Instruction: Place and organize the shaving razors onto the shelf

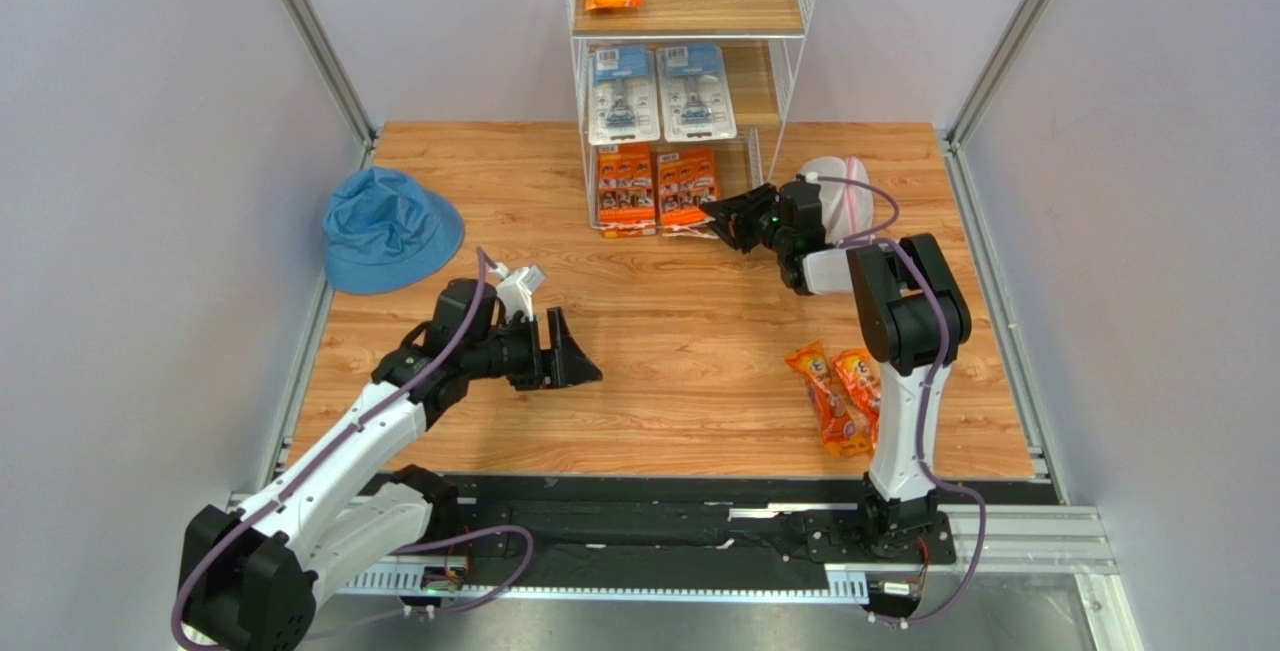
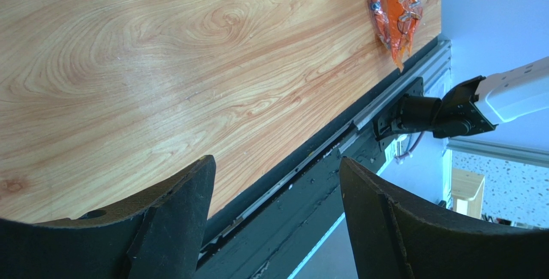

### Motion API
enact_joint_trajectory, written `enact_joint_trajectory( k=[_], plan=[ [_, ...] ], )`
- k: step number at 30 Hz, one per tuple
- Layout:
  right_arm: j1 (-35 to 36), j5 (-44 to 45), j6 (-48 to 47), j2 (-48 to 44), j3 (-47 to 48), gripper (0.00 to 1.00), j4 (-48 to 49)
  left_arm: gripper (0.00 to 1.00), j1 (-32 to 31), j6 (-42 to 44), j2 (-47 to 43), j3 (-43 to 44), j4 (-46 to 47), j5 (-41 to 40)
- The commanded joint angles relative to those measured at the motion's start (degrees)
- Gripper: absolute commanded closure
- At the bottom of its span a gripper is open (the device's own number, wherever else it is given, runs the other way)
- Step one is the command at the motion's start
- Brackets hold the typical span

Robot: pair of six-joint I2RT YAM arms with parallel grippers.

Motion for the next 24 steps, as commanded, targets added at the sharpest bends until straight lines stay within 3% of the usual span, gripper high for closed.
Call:
enact_joint_trajectory(
  k=[1, 8, 16, 24],
  plan=[
    [0.54, 0.06, -0.45, 1.59, 3.34, 0.89, -0.51, 0.21, -0.01, 0.04, -1.36, -0.41, 0.8, 0.79],
    [0.72, -0.82, -1.15, 3.0, 6.76, 0.8, -3.58, 0.22, -0.01, 0.12, -1.62, -0.32, 0.45, 1.31],
    [0.98, 1.03, -2.9, 2.82, 9.22, 0.4, -8.59, 0.22, -0.01, 0.12, -2.33, -0.49, -0.08, 1.23],
    [1.51, 2.17, -3.87, 1.68, 8.88, 0.3, -11.59, 0.23, -0.01, -0.23, -3.12, -0.93, -0.08, 1.4]
  ],
)
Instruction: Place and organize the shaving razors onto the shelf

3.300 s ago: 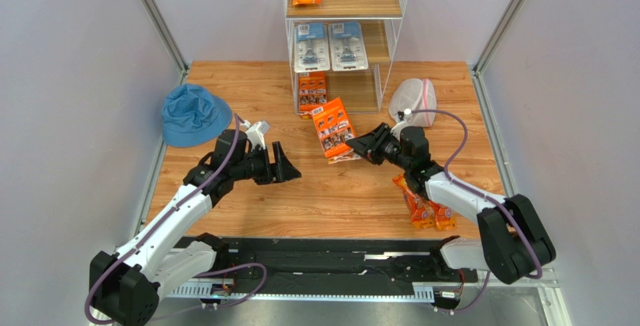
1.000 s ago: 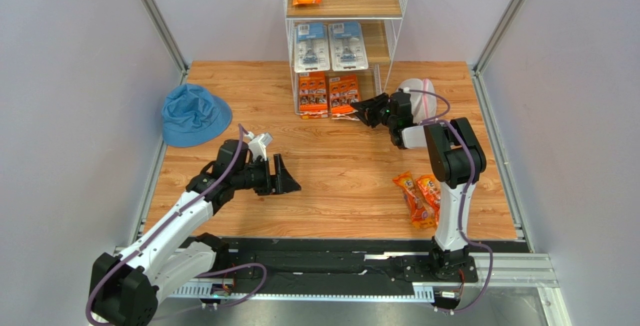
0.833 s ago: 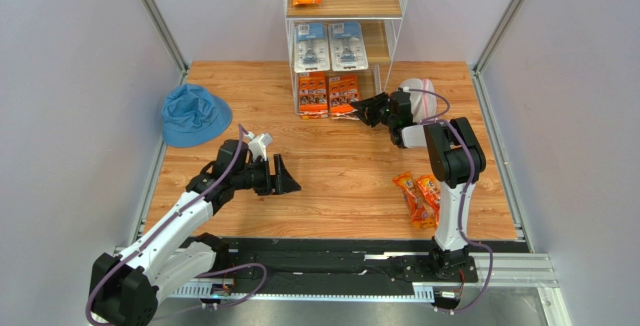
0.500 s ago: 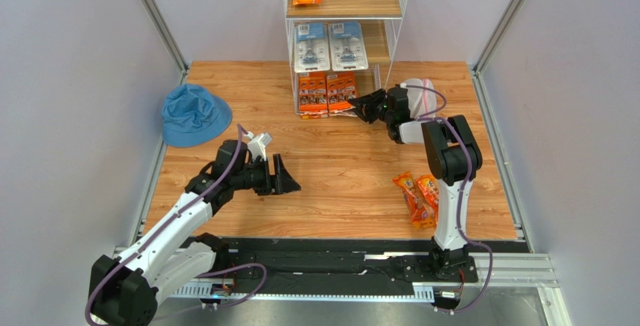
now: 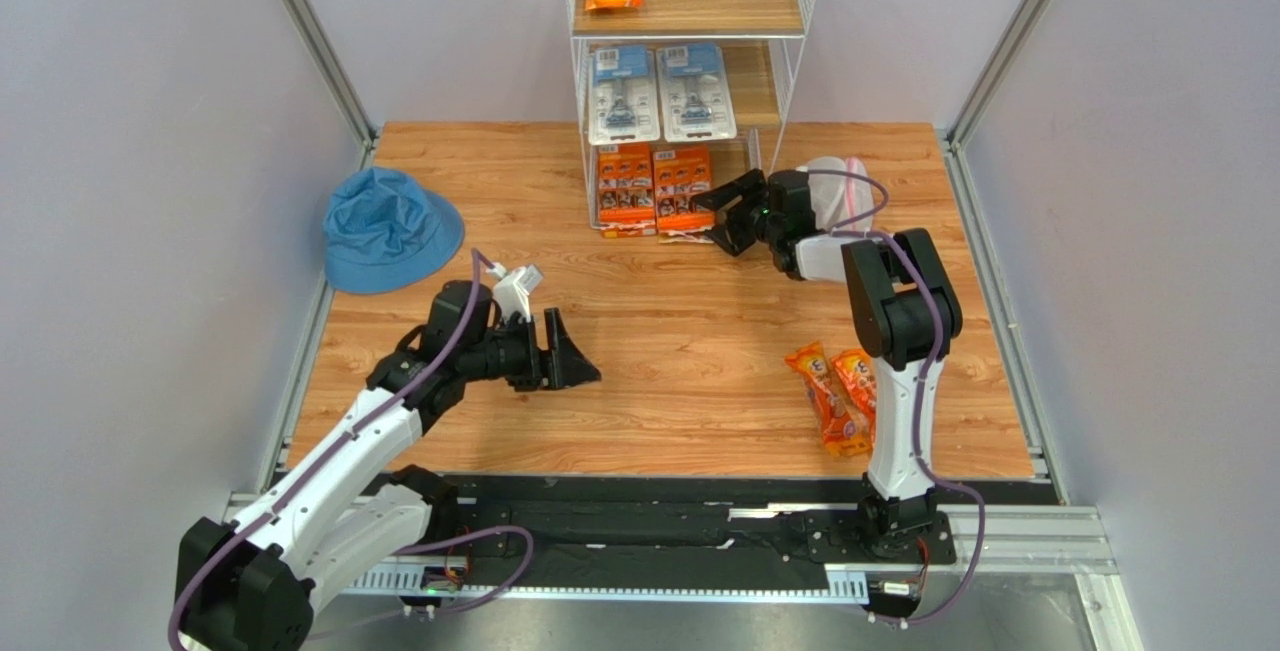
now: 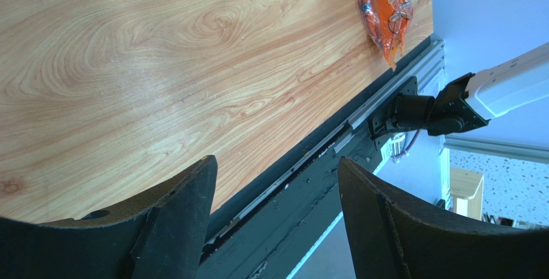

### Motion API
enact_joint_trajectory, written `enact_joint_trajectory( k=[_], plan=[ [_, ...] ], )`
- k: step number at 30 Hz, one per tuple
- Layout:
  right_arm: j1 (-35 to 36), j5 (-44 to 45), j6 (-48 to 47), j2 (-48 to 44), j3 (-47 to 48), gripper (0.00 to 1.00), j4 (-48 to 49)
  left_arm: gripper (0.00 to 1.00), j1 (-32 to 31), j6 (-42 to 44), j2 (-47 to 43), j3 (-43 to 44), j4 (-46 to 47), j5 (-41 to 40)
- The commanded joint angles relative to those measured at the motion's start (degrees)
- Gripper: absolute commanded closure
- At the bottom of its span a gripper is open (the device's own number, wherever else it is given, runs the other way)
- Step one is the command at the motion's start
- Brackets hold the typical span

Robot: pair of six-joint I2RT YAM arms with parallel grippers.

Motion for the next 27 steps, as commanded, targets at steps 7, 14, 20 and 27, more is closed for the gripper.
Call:
enact_joint_trajectory(
  k=[7, 14, 20, 27],
  plan=[
    [0.88, 1.56, -2.04, -3.29, -2.75, 0.26, -0.95, 0.23, -0.01, -0.36, -1.5, -1.18, 0.6, 1.41],
    [0.88, 1.83, -3.01, -6.1, -6.26, 0.25, -0.86, 0.23, -0.01, -0.45, -1.68, -1.18, 0.69, 1.67],
    [1.32, 0.68, -3.01, -7.08, -8.38, 0.3, 0.98, 0.23, -0.01, -0.54, -1.68, -1.53, 0.87, 1.5],
    [1.41, -0.55, 0.42, -3.65, -6.62, 0.47, 5.82, 0.23, -0.01, -0.45, -1.85, -1.62, 0.6, 1.49]
  ],
)
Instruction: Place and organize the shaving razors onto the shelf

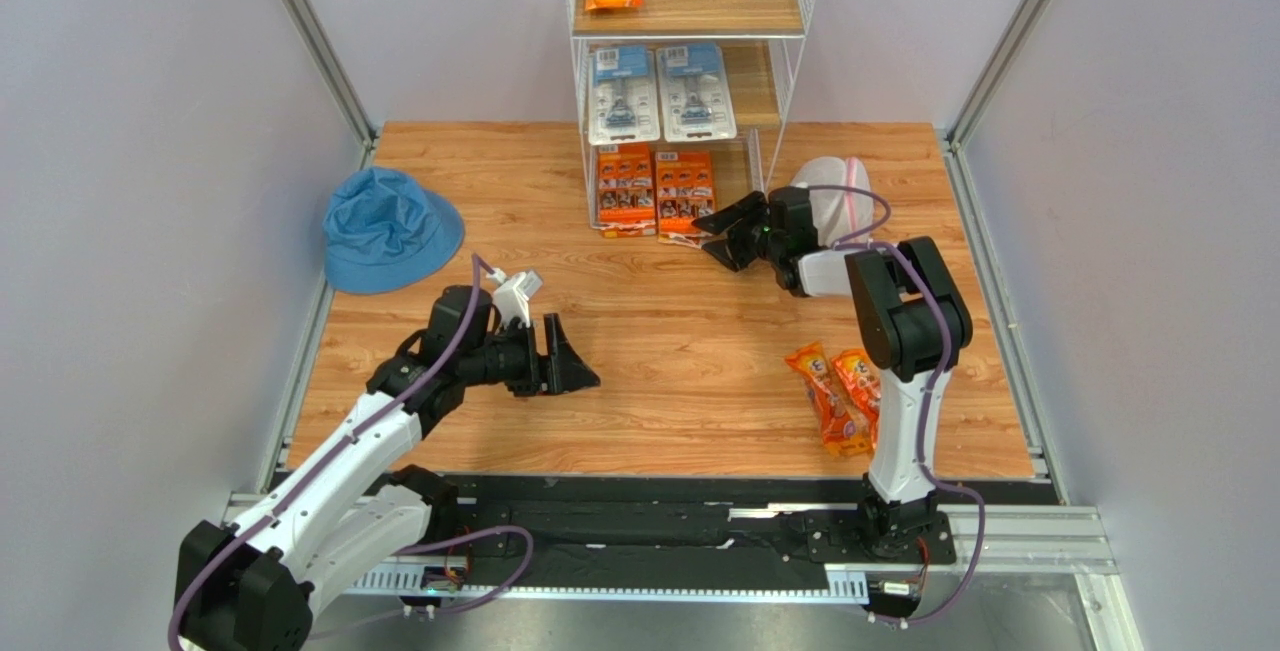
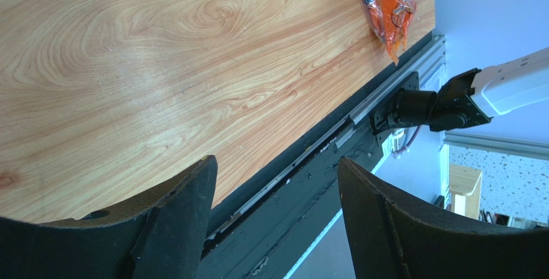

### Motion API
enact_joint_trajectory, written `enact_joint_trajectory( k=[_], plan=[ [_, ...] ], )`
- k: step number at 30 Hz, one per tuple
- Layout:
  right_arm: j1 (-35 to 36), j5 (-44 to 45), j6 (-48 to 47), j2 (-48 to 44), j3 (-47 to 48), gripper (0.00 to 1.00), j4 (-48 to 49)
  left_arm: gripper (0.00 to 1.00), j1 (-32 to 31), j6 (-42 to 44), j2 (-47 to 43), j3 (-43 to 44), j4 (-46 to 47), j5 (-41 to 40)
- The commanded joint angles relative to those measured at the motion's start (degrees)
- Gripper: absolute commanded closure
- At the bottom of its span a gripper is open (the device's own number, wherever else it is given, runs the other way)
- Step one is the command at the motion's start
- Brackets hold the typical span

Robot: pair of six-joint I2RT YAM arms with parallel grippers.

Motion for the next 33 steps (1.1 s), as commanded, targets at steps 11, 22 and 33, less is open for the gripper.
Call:
enact_joint_trajectory(
  k=[11, 22, 33],
  plan=[
    [0.29, -1.14, 2.42, 6.92, 10.56, 0.58, 3.19, 0.23, -0.1, -0.12, -0.96, -0.04, 0.06, 0.95],
    [0.64, -2.37, 0.22, 2.55, 7.25, 0.57, 3.7, 0.23, -0.1, -0.3, -1.75, -0.75, 0.14, 0.77],
    [0.64, -3.95, -5.14, -16.87, -6.3, 0.55, 1.54, 0.23, -0.01, -0.12, -3.15, 0.57, -0.91, 1.3]
  ],
)
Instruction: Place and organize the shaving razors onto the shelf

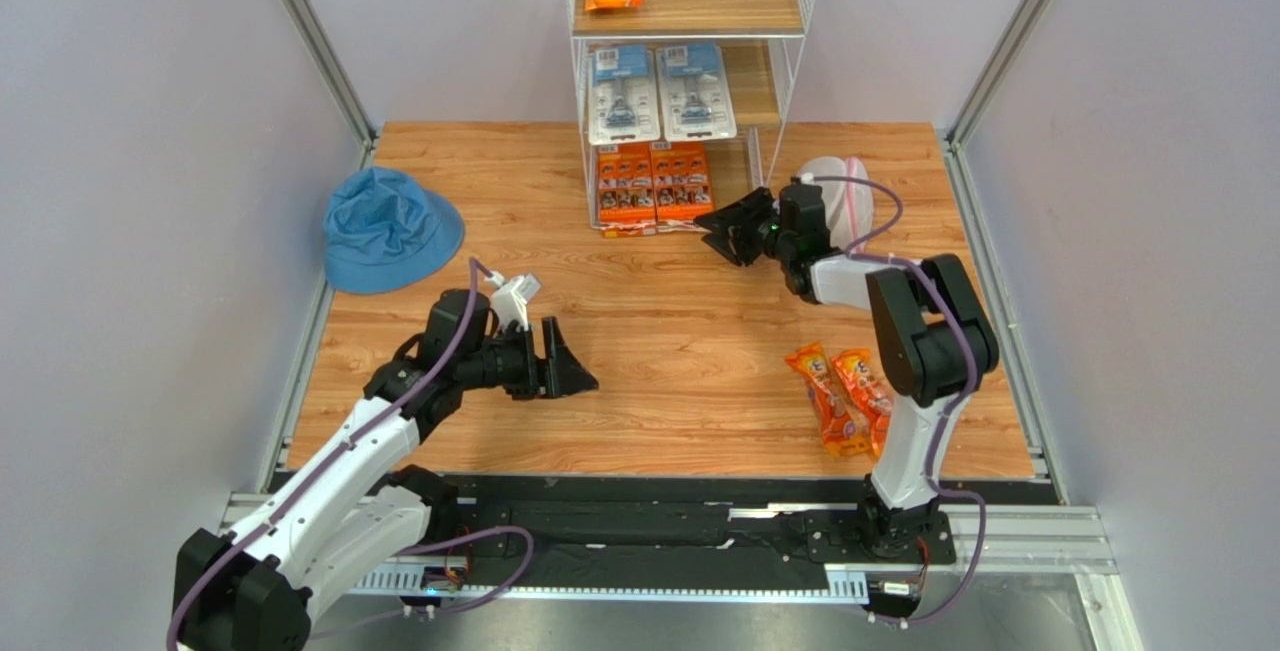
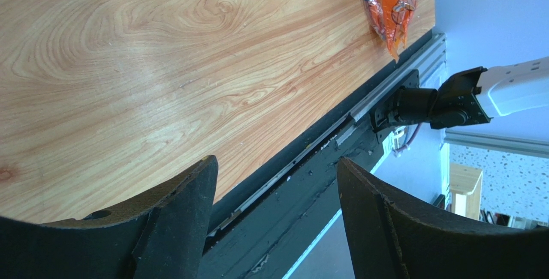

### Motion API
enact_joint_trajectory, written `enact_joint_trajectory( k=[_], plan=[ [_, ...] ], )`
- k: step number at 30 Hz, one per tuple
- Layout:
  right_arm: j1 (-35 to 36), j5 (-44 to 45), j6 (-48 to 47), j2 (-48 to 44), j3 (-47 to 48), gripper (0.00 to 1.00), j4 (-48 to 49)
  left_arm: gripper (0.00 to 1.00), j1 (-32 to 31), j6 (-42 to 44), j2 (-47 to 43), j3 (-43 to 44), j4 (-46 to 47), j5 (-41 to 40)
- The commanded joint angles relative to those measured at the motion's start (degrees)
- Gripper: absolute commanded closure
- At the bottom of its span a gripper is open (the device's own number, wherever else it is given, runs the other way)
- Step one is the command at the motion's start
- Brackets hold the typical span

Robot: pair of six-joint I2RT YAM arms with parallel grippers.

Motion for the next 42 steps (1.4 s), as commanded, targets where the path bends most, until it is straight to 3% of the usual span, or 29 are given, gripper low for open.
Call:
enact_joint_trajectory(
  k=[1, 19, 24, 28, 30, 34, 37, 42],
  plan=[
    [0.47, -1.92, -5.25, -11.01, -2.42, 0.55, -1.19, 0.23, -0.01, -0.21, -2.15, 1.49, -0.45, 1.36],
    [1.79, 5.01, -20.19, -53.28, -21.93, 0.53, -34.32, 0.23, -0.01, -2.14, -7.42, 1.49, -2.38, 2.77],
    [1.7, 6.95, -22.14, -65.48, -24.39, 0.51, -45.3, 0.23, -0.01, -1.26, -9.0, 2.11, -4.41, 2.51],
    [1.7, 8.01, -21.26, -73.76, -27.55, 0.5, -48.57, 0.23, -0.01, -1.17, -9.8, 1.41, -4.94, 2.16],
    [1.7, 9.06, -20.47, -78.49, -29.92, 0.47, -48.84, 0.23, -0.01, -1.26, -9.97, 0.88, -4.94, 1.72],
    [1.7, 11.25, -18.1, -85.72, -33.44, 0.28, -49.1, 0.23, -0.01, -1.18, -9.89, 0.7, -4.94, 1.89],
    [1.7, 12.57, -17.48, -89.77, -34.59, 0.21, -49.63, 0.23, -0.01, -0.82, -9.62, 1.14, -4.94, 2.16],
    [1.7, 13.37, -18.88, -90.48, -32.66, 0.19, -53.84, 0.23, -0.01, -0.74, -8.57, 2.02, -4.94, 2.24]
  ],
)
